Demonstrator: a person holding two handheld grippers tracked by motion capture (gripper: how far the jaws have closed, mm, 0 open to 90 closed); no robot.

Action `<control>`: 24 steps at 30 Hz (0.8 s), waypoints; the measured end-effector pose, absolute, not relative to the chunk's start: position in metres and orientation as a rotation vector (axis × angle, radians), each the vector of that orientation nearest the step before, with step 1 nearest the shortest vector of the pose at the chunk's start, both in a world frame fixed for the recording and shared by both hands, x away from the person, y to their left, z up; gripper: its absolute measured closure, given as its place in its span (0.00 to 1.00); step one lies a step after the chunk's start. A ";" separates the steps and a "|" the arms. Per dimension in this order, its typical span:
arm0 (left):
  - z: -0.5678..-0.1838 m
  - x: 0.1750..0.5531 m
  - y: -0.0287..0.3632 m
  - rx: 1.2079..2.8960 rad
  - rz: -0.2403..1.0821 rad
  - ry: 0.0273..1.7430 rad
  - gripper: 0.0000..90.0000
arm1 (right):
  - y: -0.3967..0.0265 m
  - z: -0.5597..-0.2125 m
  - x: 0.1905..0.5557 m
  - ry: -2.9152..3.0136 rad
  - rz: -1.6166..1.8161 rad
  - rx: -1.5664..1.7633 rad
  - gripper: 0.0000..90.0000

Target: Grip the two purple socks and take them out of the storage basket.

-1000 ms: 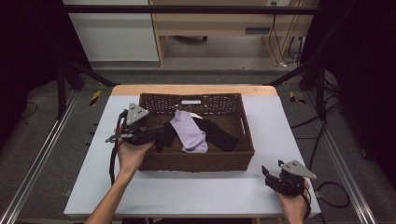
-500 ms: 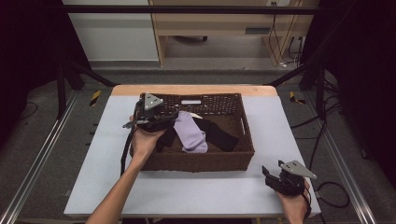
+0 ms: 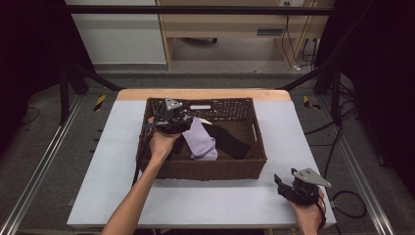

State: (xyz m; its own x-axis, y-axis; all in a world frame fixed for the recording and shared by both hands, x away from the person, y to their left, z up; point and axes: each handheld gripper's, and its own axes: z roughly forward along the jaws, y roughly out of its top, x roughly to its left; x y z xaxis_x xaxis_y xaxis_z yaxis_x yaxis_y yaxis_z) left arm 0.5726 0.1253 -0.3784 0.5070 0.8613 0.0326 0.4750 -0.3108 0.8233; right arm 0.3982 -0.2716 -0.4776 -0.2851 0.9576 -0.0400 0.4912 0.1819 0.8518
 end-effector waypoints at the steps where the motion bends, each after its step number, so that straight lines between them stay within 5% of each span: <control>1: -0.380 0.575 0.123 1.967 0.607 1.103 0.50 | -0.272 -0.478 0.398 1.866 1.008 1.359 0.37; 15: -0.400 0.589 0.111 2.110 0.635 1.112 0.49 | -0.270 -0.478 0.400 1.876 1.004 1.356 0.37; 24: -0.413 0.592 0.105 2.240 0.589 1.124 0.57 | -0.269 -0.478 0.400 1.884 1.005 1.355 0.37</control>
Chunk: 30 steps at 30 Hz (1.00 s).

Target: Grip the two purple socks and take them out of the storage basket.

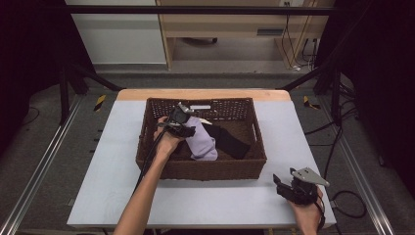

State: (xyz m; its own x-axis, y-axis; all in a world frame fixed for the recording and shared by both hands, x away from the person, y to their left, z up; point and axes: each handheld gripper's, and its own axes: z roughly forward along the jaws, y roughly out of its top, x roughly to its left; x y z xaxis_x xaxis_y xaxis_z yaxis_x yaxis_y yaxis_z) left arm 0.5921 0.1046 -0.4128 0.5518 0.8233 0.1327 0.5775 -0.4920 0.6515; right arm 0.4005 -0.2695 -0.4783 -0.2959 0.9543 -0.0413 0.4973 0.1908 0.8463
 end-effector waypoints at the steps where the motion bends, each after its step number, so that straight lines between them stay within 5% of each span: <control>1: -0.414 0.593 0.104 2.253 0.577 1.129 0.57 | -0.269 -0.478 0.401 1.885 1.005 1.355 0.37; 17: -0.433 0.599 0.098 2.442 0.396 1.210 0.56 | -0.269 -0.478 0.401 1.888 1.000 1.354 0.37; 30: -0.429 0.598 0.099 2.463 0.312 1.256 0.98 | -0.269 -0.478 0.400 1.887 0.997 1.353 0.38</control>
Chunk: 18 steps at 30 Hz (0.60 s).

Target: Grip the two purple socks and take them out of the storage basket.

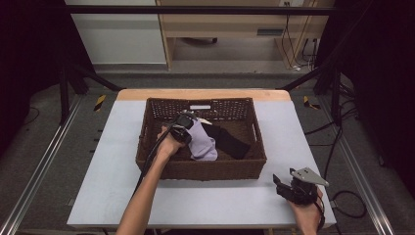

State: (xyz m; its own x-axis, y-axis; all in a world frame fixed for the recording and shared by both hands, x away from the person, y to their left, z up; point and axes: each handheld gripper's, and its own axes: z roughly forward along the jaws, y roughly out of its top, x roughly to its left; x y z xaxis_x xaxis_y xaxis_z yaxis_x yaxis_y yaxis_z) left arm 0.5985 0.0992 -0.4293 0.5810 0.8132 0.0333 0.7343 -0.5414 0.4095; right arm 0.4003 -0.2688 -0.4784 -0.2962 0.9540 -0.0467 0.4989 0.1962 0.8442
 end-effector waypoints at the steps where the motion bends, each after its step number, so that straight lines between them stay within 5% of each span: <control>1: -0.427 0.597 0.100 2.435 0.332 1.253 0.98 | -0.269 -0.478 0.400 1.887 0.997 1.353 0.38; 3: -0.423 0.596 0.101 2.381 0.350 1.224 0.95 | -0.269 -0.478 0.400 1.887 0.997 1.354 0.38; 4: -0.421 0.596 0.101 2.352 0.357 1.202 0.81 | -0.269 -0.478 0.400 1.885 0.996 1.356 0.38; 6: -0.421 0.595 0.099 2.349 0.348 1.164 0.77 | -0.269 -0.478 0.400 1.885 0.996 1.356 0.38; 8: -0.422 0.594 0.095 2.365 0.366 1.141 0.60 | -0.269 -0.479 0.401 1.887 0.993 1.354 0.38; 11: -0.423 0.594 0.092 2.371 0.365 1.118 0.53 | -0.269 -0.479 0.401 1.887 0.995 1.354 0.37; 14: -0.427 0.594 0.084 2.438 0.355 1.075 0.56 | -0.269 -0.479 0.401 1.887 0.997 1.359 0.38; 18: -0.431 0.593 0.078 2.519 0.330 1.037 0.77 | -0.269 -0.479 0.401 1.887 0.998 1.354 0.38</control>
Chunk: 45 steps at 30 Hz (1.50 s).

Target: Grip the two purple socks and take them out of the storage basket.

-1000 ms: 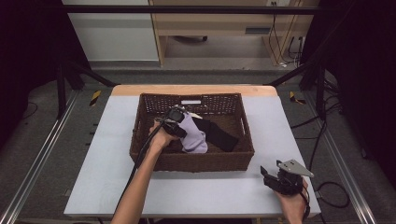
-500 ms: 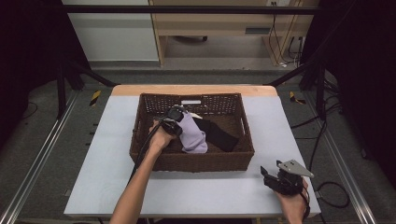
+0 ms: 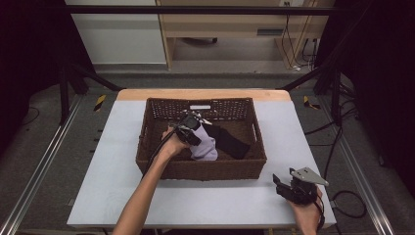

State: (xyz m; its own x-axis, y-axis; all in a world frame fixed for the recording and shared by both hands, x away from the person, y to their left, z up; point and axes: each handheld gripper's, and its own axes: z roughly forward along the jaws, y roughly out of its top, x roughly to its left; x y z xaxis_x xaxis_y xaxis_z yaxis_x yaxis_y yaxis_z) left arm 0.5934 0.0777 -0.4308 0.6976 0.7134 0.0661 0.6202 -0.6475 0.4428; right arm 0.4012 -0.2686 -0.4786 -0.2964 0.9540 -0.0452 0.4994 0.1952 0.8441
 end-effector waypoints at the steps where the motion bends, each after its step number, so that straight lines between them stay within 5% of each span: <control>1: -0.431 0.593 0.078 2.539 0.319 1.025 0.81 | -0.269 -0.478 0.401 1.887 1.000 1.355 0.38; 3: -0.430 0.594 0.079 2.531 0.290 1.048 0.94 | -0.269 -0.478 0.401 1.888 0.999 1.353 0.39; 6: -0.428 0.594 0.085 2.482 0.262 1.087 0.97 | -0.270 -0.478 0.400 1.888 1.002 1.355 0.40; 17: -0.398 0.585 0.110 2.142 0.360 1.112 0.97 | -0.271 -0.479 0.400 1.887 0.999 1.360 0.41; 24: -0.378 0.566 0.112 2.050 0.492 1.028 0.97 | -0.270 -0.479 0.400 1.890 0.996 1.358 0.41; 45: -0.324 0.499 0.146 1.796 0.512 0.883 0.97 | -0.271 -0.478 0.400 1.883 0.995 1.363 0.40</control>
